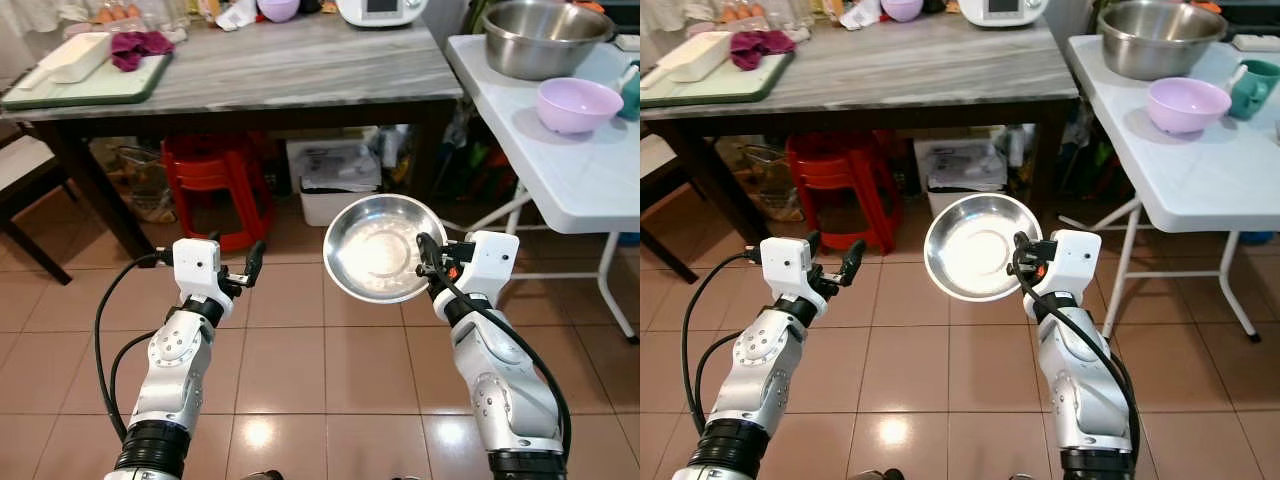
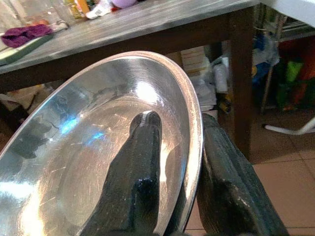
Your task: Setting the table
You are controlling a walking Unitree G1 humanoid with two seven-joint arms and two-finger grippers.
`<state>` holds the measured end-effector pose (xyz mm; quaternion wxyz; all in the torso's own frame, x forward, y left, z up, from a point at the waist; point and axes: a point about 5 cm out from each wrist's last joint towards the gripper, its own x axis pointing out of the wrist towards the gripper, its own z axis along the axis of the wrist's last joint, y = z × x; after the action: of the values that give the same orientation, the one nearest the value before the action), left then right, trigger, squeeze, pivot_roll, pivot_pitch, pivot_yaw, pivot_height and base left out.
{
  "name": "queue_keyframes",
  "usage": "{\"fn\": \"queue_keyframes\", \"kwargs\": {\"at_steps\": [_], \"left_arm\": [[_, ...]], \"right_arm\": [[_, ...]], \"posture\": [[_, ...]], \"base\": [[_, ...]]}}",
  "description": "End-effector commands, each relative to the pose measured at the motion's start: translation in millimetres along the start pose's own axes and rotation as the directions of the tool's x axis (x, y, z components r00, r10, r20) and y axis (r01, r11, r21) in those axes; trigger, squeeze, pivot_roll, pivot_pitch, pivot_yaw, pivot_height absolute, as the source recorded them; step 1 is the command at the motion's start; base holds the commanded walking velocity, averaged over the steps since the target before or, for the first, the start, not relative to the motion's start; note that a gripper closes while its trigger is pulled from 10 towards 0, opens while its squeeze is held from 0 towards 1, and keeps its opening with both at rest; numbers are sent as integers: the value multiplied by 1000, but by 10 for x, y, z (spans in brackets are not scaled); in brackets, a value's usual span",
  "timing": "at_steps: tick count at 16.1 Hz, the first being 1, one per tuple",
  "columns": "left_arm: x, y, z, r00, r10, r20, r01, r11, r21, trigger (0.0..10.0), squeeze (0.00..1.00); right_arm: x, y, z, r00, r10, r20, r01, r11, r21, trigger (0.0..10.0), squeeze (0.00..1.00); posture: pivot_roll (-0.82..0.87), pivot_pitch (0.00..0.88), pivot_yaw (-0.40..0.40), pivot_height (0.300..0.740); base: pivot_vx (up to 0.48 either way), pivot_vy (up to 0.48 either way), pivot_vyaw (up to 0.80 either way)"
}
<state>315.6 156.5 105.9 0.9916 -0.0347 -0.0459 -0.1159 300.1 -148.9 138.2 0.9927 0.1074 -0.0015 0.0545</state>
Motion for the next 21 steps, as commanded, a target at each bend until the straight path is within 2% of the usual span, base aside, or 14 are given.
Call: {"fn": "queue_keyframes", "kwargs": {"at_steps": [1, 5, 12, 15, 18, 21], "left_arm": [[18, 2, 20, 1000, -8, 5, 8, 1000, 17, 10000, 0], [31, -8, 24, 1000, -10, 6, 10, 1000, 15, 10000, 0], [26, -12, 14, 1000, -6, 4, 6, 1000, 14, 10000, 0], [0, -62, -24, 1000, -22, -9, 22, 1000, 9, 10000, 0], [5, -95, -26, 999, -33, -9, 33, 999, 6, 10000, 0], [-15, -137, -44, 999, -42, -12, 42, 999, 3, 10000, 0]], "right_arm": [[22, 8, 17, 1000, 7, 6, -7, 1000, -7, 10000, 0], [41, 15, 24, 1000, 7, 9, -7, 1000, -13, 10000, 0], [26, 1, 4, 1000, -5, 12, 5, 1000, -12, 10000, 0], [-29, 31, -59, 1000, -12, 6, 12, 1000, -20, 10000, 0], [-50, 48, -79, 1000, -24, 8, 25, 999, -21, 10000, 0], [-117, -17, -34, 997, -56, 61, 60, 996, -60, 10000, 0]], "posture": [[-144, 79, 56, 740], [-143, 73, 58, 740], [-142, 77, 61, 740], [-143, 80, 71, 740], [-144, 84, 78, 740], [-146, 84, 80, 740]], "base": [[251, 0, 0], [257, 0, 206], [295, 0, 622], [307, 0, 490], [309, 0, 0], [307, 0, 0]]}}
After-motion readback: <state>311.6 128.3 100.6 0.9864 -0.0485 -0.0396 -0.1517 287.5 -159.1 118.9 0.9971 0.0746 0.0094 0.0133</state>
